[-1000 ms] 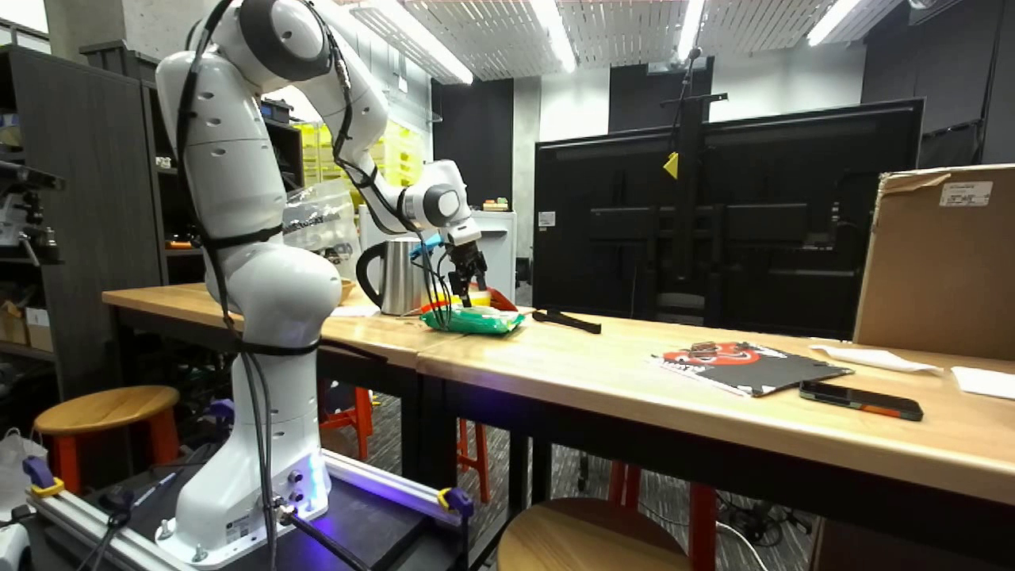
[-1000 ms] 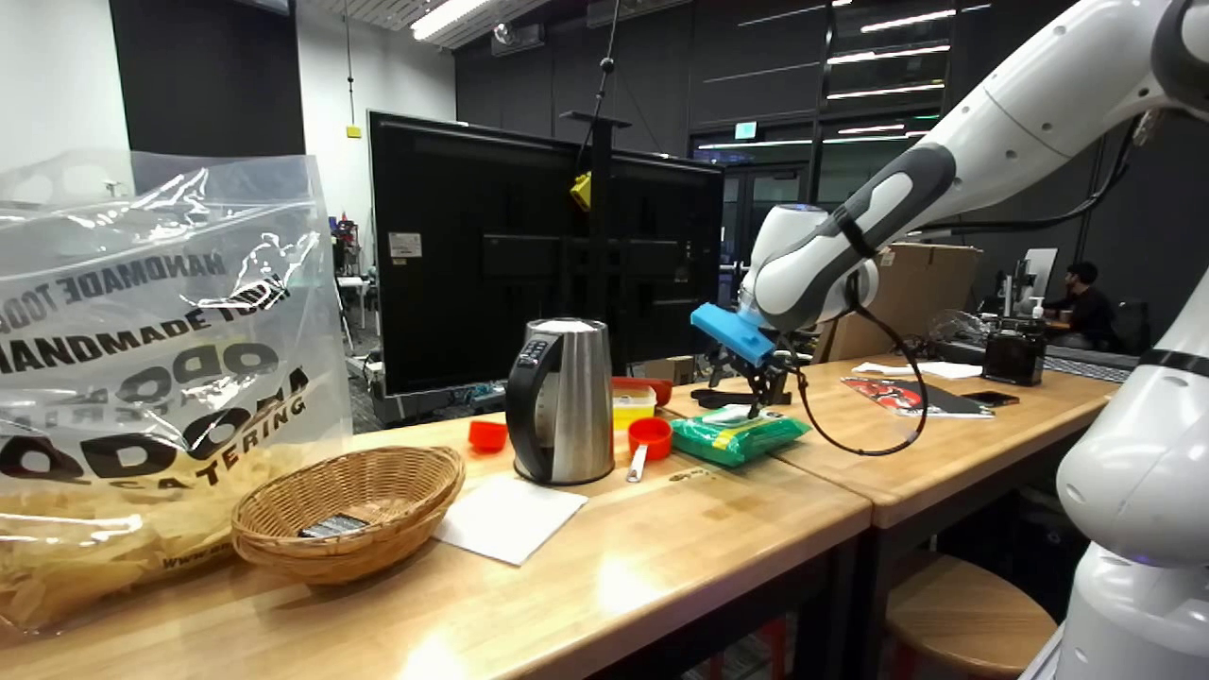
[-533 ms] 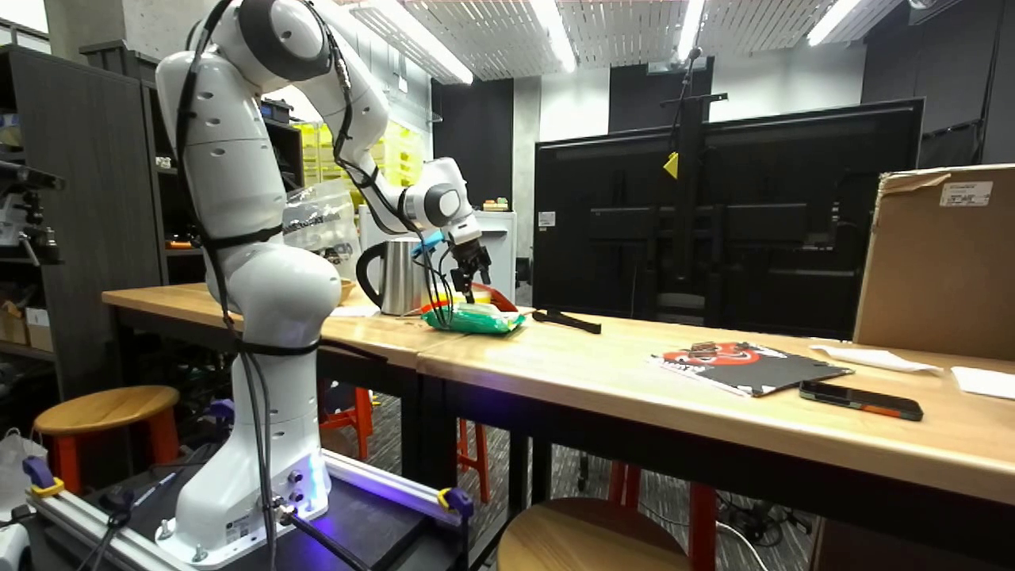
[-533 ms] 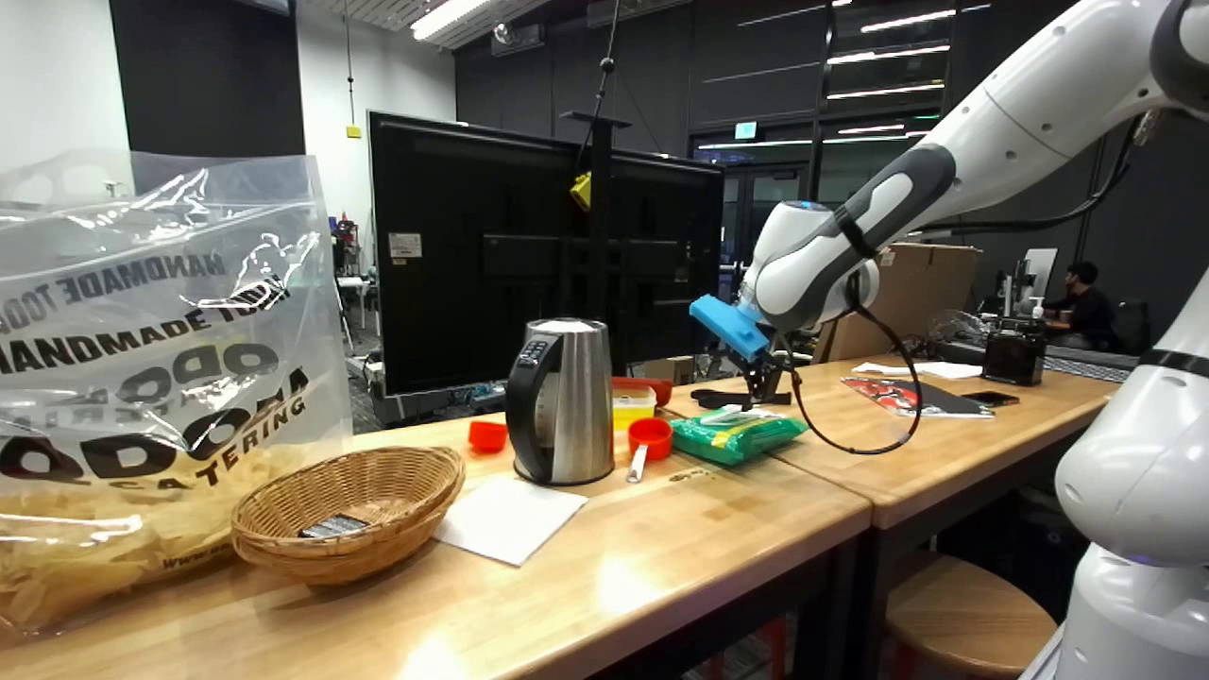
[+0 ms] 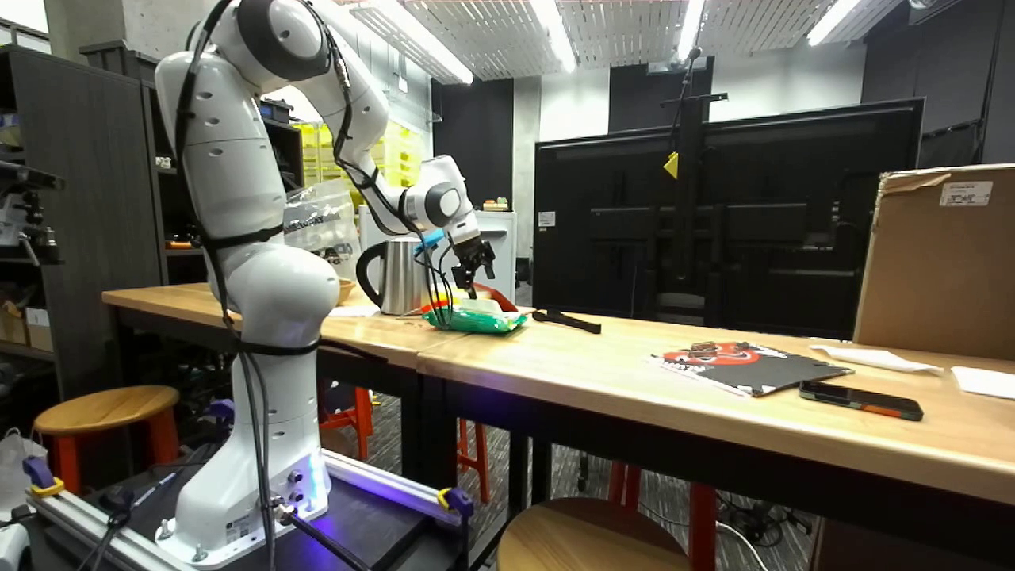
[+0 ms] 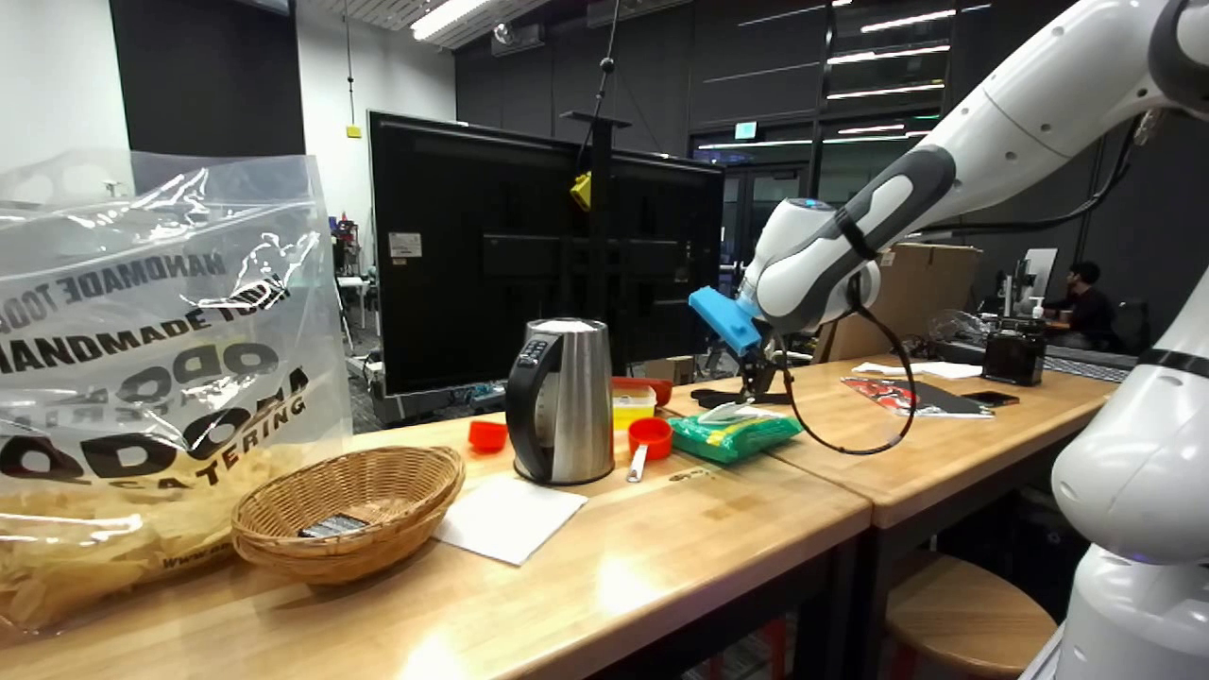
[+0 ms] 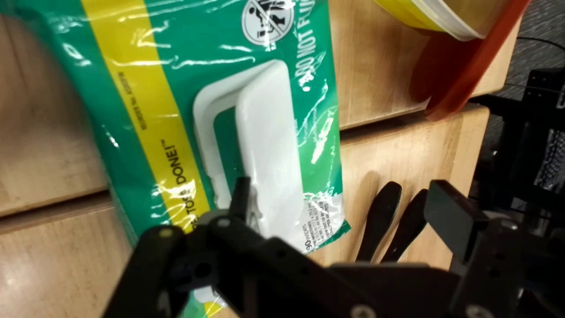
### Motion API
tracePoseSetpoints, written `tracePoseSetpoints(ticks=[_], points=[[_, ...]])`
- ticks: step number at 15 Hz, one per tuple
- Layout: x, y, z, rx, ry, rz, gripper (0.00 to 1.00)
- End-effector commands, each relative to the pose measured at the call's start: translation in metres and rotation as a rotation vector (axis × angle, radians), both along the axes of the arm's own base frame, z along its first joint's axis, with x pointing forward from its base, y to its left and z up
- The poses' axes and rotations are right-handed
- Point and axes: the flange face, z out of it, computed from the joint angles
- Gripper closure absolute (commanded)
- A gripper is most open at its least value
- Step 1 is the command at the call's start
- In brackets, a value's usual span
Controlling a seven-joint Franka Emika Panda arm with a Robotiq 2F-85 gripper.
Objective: Open the disinfecting wipes pack
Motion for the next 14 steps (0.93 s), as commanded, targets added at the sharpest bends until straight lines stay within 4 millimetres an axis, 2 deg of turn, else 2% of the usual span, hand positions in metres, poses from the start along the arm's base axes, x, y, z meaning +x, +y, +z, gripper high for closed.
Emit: tracePoseSetpoints(ticks=[1,14], points=[[0.002,-0.001,0.007,-0.015,-0.051,-0.045,0.0],[0.008,0.008,0.021,-0.044,-0.125,-0.113,0.0]])
